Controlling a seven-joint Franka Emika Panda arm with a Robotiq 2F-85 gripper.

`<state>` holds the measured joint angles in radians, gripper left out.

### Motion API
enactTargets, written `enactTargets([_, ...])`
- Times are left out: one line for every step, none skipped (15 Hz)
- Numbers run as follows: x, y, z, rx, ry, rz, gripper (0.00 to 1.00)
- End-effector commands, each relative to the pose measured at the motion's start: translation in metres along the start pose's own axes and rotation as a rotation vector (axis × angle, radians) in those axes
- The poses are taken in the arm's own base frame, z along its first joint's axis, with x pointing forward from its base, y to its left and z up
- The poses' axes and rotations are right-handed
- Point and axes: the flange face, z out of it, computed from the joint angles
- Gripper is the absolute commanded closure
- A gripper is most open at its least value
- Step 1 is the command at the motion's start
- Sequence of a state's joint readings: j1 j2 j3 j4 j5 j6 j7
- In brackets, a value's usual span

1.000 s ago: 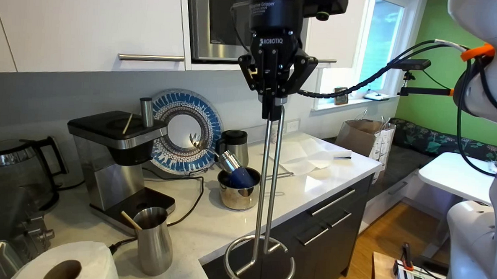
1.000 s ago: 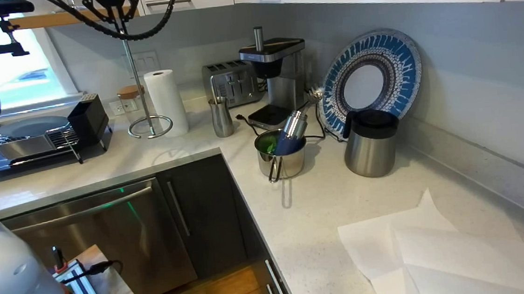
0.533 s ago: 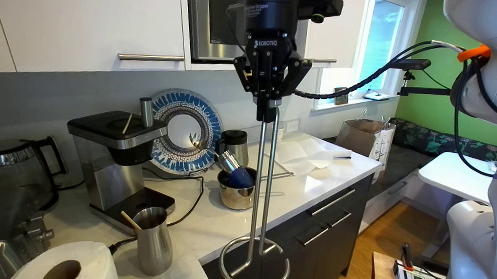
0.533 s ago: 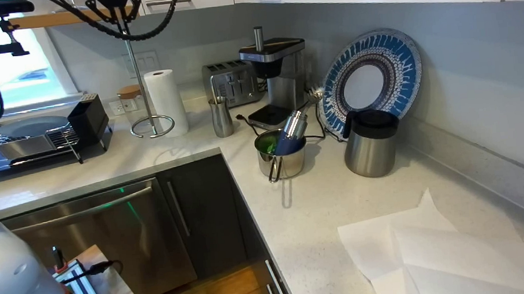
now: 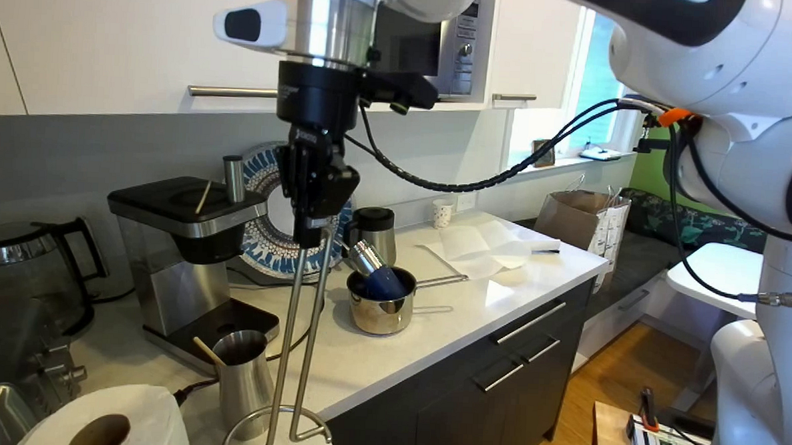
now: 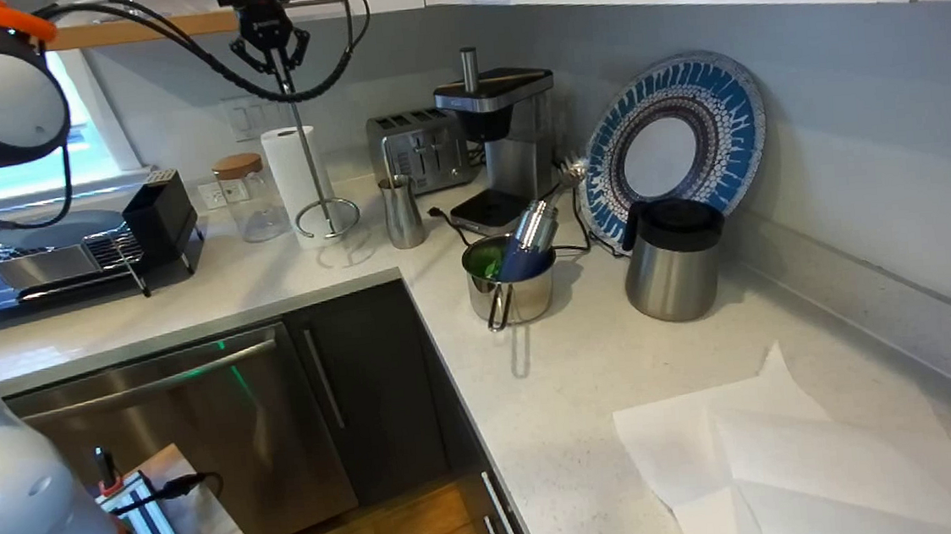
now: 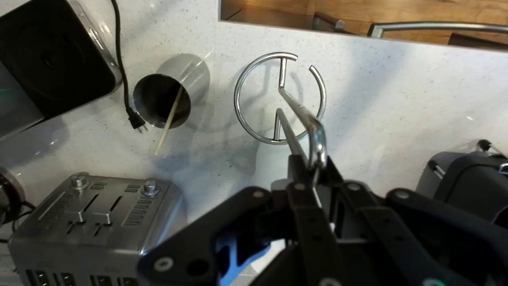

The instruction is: Move the tissue paper stand next to the tissue

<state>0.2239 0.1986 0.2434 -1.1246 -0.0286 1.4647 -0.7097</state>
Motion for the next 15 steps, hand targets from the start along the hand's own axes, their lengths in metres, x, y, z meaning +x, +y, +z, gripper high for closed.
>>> enactTargets([0.016, 0.016, 0.014, -0.038, 0.014, 0.071, 0.97])
enactTargets([0.018, 0.020, 0.021, -0.048, 0.007, 0.084, 0.97])
enactTargets([0.021, 0.024, 0.027, -0.049, 0.000, 0.093, 0.97])
enactTargets([0.023, 0.027, 0.032, -0.058, -0.008, 0.100, 0.97])
enactTargets([0.025, 0.030, 0.035, -0.056, -0.011, 0.109, 0.97])
enactTargets([0.027, 0.032, 0.038, -0.059, -0.013, 0.118, 0.97])
enactTargets([0.030, 0.033, 0.041, -0.054, -0.012, 0.129, 0.97])
enactTargets([0.032, 0.033, 0.043, -0.051, -0.012, 0.136, 0.97])
enactTargets([0.036, 0.033, 0.044, -0.048, -0.010, 0.141, 0.97])
enactTargets([0.040, 0.033, 0.046, -0.049, -0.008, 0.144, 0.97])
enactTargets([0.043, 0.034, 0.049, -0.048, -0.005, 0.150, 0.97])
enactTargets([0.047, 0.036, 0.051, -0.059, -0.003, 0.151, 0.97])
enactTargets([0.050, 0.037, 0.054, -0.069, -0.004, 0.152, 0.97])
enactTargets([0.053, 0.039, 0.058, -0.074, -0.003, 0.154, 0.97])
enactTargets([0.055, 0.041, 0.062, -0.080, -0.005, 0.154, 0.97])
